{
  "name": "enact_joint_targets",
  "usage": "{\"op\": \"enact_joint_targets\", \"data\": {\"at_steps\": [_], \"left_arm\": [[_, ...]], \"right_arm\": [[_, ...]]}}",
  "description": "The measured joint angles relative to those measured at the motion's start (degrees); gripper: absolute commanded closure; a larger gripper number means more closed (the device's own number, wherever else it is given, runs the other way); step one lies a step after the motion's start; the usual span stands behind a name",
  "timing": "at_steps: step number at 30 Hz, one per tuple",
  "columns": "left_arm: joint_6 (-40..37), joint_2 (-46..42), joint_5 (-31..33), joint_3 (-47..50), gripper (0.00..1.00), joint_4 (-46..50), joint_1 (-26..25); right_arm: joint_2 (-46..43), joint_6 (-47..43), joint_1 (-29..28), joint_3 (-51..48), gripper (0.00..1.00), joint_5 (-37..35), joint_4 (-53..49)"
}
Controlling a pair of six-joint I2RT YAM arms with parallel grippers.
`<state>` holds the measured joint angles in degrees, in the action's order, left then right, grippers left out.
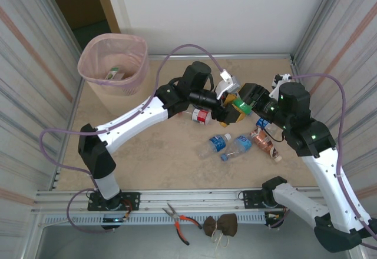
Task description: Put the plastic bottles in the bin
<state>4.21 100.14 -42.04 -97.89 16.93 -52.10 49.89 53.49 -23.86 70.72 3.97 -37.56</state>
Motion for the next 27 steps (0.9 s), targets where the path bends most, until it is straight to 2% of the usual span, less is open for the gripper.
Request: {"op": "enact_joint_targets", "data": {"at_steps": [3, 7, 14, 19, 27], "left_arm": [[-0.15, 0.0, -0.07, 0.0, 0.46, 0.02, 0.0], [-0.22, 0.0, -0.09, -0.02, 0.46, 0.2, 0.0], [-0.68, 0.0, 0.13, -0.04, 0.46, 0.39, 0.0], [-1.46, -0.17, 0.33, -0.04, 0.46, 0.83, 0.02], [-2.14, -2.78, 2.73, 1.22, 0.47, 3.13, 2.62]], "right_arm": [[0.0, 0.0, 0.0, 0.0, 0.73, 0.0, -0.09], [0.0, 0.0, 0.0, 0.0, 0.69, 0.0, -0.17], [0.0, -0.02, 0.0, 0.0, 0.37, -0.09, -0.24], [-0.11, 0.0, 0.0, 0.0, 0.22, -0.94, -0.31], [-0.17, -0.07, -0.04, 0.9, 0.17, -1.55, 0.09]]}}
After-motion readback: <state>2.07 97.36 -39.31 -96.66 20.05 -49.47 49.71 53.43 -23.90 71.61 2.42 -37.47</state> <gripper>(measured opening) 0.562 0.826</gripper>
